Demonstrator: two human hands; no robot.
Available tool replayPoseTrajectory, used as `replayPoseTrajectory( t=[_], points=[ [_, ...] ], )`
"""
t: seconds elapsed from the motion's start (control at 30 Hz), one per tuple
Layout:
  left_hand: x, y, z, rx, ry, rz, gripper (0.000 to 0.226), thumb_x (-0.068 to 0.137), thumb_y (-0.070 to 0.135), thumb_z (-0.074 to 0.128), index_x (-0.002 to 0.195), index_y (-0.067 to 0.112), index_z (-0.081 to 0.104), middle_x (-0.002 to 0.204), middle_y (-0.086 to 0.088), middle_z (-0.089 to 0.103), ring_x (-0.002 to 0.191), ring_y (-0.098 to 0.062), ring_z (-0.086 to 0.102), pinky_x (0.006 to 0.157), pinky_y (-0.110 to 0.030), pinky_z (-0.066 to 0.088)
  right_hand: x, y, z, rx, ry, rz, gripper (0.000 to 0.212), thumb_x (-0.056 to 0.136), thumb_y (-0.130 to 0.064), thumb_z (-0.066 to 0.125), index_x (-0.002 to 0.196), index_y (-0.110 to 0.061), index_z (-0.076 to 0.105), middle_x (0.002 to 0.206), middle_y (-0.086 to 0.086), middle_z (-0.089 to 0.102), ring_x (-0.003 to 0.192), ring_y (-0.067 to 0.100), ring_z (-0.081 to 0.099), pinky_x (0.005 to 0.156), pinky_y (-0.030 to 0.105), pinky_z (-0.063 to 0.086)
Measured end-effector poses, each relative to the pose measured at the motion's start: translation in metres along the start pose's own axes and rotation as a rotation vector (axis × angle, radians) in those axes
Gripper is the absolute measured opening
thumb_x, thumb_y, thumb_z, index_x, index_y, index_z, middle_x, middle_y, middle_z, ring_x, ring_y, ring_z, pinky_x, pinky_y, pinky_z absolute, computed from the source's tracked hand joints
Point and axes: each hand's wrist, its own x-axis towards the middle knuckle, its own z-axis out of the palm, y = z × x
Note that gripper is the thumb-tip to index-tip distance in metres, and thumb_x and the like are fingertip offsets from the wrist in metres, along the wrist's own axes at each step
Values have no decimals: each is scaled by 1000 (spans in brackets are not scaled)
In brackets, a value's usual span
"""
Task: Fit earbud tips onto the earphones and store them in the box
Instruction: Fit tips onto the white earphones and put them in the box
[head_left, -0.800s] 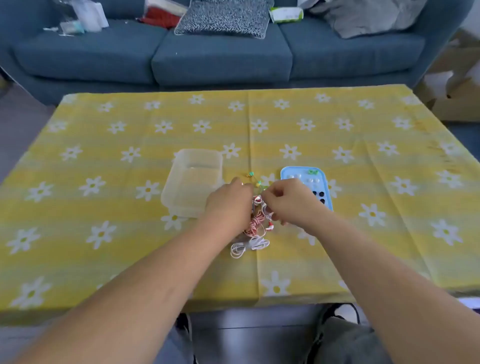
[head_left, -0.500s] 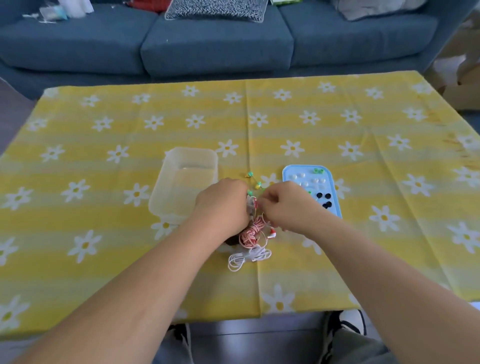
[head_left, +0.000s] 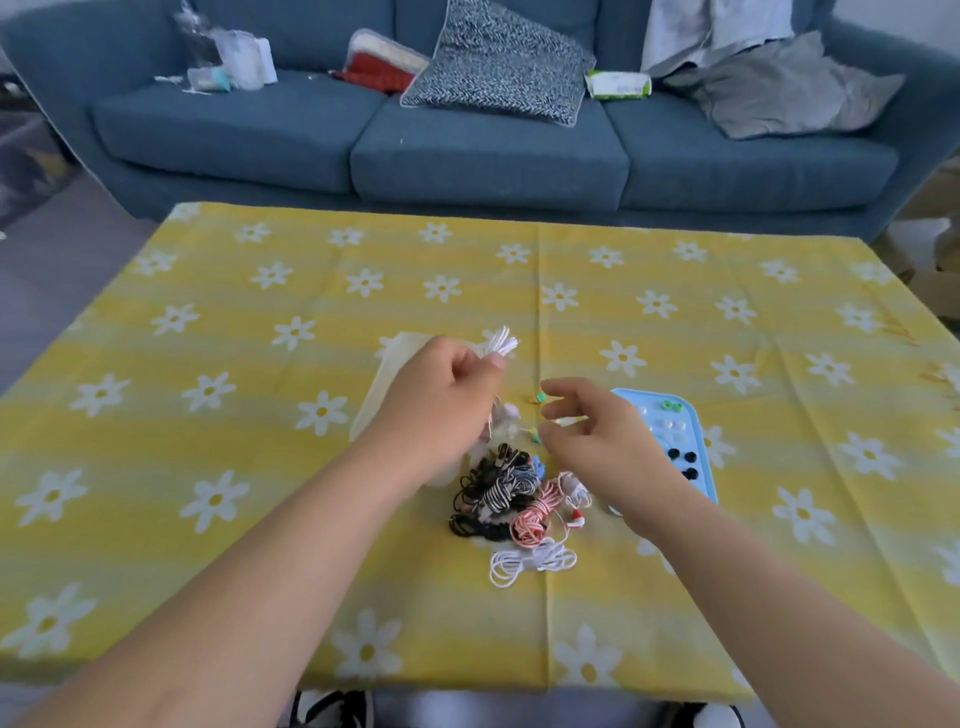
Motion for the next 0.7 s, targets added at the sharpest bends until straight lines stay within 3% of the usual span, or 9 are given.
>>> replayPoseTrajectory(
  t=[0.03,0.1,0.2,0.3,0.5,0.7],
  points=[
    [-3,5,-3,-149,-7,-14,28,102,37,56,99,10,59,75,-8,75,68,-22,71,72,-48,60,-2,-3,0,78,-41,-10,42,92,-8,64,127,-31,64,119,-3,68,86,14,70,68,26,58],
    [-7,15,-8,-403,-27,-23,22,103,25,59,103,3,57,80,-13,77,73,-26,75,75,-47,62,-7,-8,1,240,-151,-33,47,89,-1,67,128,-27,65,122,-2,72,102,15,72,89,37,57],
    [-12,25,-11,-645,-70,-31,17,101,12,62,113,2,55,87,-16,77,79,-27,75,77,-44,63,-11,-17,-1,528,-289,-13,46,91,10,60,128,-16,66,123,10,72,113,27,70,97,46,53],
    [-17,26,-9,-679,-119,-28,23,99,2,62,120,9,57,86,-13,77,81,-27,73,81,-43,63,-13,-20,-5,674,-329,9,44,93,13,55,130,-10,64,129,18,67,121,29,66,105,49,52],
    [-12,20,2,-663,-140,-63,36,98,-3,62,131,11,56,93,-11,79,87,-24,76,91,-46,61,-13,-14,-14,758,-234,46,50,91,14,56,133,-12,62,136,27,61,121,39,66,95,45,56],
    [-12,21,6,-705,-137,-138,35,90,-17,56,116,6,61,89,-9,75,90,-29,78,80,-38,63,-18,-20,-17,871,-266,75,31,97,5,54,127,0,61,111,27,71,99,34,73,85,39,62]
  ],
)
